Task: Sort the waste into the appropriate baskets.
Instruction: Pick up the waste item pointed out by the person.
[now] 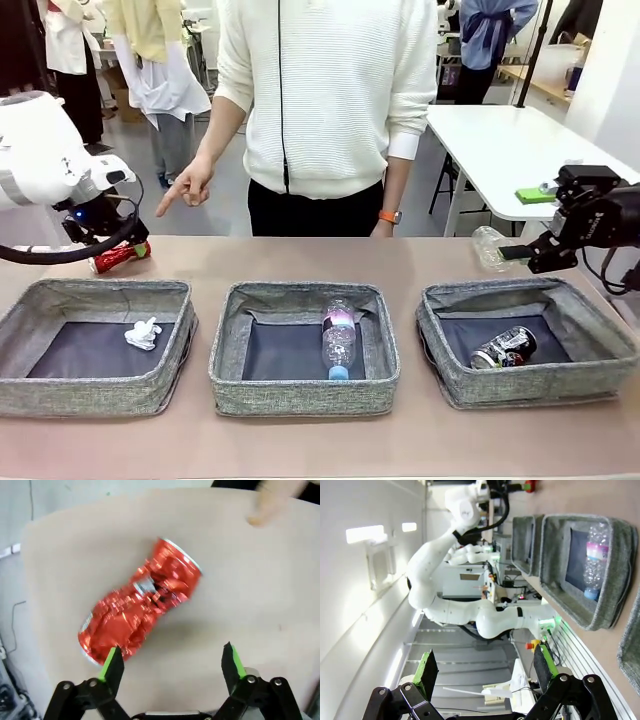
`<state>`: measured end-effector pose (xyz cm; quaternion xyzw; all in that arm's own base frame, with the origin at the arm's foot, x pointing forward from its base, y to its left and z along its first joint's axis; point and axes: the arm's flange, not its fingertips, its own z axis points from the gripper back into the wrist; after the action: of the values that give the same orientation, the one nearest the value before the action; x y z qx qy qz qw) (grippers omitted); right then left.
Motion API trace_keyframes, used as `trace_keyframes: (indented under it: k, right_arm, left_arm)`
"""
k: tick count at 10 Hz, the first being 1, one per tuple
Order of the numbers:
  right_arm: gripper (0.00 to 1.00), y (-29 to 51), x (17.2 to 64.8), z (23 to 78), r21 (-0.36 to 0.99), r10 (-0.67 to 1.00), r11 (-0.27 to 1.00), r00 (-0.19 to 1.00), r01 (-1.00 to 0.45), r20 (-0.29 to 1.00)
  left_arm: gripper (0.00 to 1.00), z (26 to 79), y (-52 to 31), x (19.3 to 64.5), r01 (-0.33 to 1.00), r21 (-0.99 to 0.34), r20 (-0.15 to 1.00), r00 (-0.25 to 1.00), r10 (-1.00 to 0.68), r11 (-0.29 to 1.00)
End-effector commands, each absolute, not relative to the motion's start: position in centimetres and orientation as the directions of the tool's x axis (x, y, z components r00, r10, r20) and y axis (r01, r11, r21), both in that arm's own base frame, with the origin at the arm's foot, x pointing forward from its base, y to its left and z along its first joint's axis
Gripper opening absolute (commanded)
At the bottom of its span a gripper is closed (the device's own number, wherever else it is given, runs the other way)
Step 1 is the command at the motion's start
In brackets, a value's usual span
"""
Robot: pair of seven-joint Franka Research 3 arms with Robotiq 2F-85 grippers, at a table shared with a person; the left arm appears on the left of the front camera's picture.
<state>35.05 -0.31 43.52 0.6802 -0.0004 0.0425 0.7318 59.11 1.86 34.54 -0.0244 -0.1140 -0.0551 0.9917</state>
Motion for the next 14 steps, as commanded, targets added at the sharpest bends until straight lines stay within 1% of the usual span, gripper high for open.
trace_keyframes:
  k: [1,4,7,12,13,14]
  right_arm:
    - [1.00,-0.4,35.1,43.7,0.995,0.068,0.056,0.995,-0.080,0.076]
    - [1.00,-0.4,35.1,43.7,0.995,0.068,0.056,0.995,-0.080,0.076]
    - [1.00,-0.4,35.1,43.7,0.995,0.068,0.056,0.995,-0.080,0.076]
    - [1.00,-0.4,35.1,43.7,0.995,0.068,0.056,0.995,-0.080,0.076]
    - [1.00,-0.4,35.1,43.7,0.995,0.068,0.056,0.995,-0.080,0.076]
    - [1.00,-0.4,35.1,43.7,0.995,0.068,0.056,0.995,-0.080,0.076]
  left_arm:
    - [1.00,34.4,1.8,61.5,0.117,-0.018,0.208,0.972,-0.111,0.993]
    - [1.00,32.6,1.7,63.5,0.111,-0.041,0.135,0.985,-0.104,0.993]
    - [1.00,32.4,1.6,63.6,0.106,-0.079,0.128,0.987,-0.095,0.991]
    - [1.00,33.2,0.8,62.7,0.139,-0.066,0.115,0.985,-0.130,0.988]
    - [1.00,34.2,0.5,61.6,0.224,-0.054,0.059,0.974,-0.220,0.973]
    - [1.00,35.7,0.4,60.1,0.273,-0.037,-0.004,0.962,-0.273,0.961]
